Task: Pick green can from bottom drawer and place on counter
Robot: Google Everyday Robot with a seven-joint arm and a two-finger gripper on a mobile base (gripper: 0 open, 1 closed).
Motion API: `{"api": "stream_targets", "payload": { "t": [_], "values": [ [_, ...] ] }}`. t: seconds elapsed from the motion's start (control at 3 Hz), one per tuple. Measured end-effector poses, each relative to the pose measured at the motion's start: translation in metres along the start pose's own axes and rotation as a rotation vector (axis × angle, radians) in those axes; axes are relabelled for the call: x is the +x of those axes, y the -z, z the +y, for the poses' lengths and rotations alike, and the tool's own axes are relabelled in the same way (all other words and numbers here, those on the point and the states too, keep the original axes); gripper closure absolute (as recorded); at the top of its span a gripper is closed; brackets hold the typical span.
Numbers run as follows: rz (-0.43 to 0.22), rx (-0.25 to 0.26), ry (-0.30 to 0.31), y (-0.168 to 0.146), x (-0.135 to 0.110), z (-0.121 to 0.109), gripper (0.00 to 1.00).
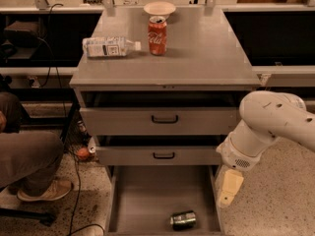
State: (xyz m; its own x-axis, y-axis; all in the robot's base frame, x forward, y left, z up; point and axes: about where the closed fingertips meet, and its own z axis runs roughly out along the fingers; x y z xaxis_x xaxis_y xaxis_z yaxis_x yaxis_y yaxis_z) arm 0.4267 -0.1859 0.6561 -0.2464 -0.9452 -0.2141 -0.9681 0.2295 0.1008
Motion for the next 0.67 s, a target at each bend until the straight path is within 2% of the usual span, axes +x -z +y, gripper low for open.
{"api": "stream_targets", "payload": {
  "t": [0.33, 0.67],
  "values": [
    [0.020, -0.053, 0.005, -0.049, 0.020, -0.002, 0.00],
    [-0.011, -0.055, 0.031, -0.101, 0.040, -0.011, 0.00]
  ]
}}
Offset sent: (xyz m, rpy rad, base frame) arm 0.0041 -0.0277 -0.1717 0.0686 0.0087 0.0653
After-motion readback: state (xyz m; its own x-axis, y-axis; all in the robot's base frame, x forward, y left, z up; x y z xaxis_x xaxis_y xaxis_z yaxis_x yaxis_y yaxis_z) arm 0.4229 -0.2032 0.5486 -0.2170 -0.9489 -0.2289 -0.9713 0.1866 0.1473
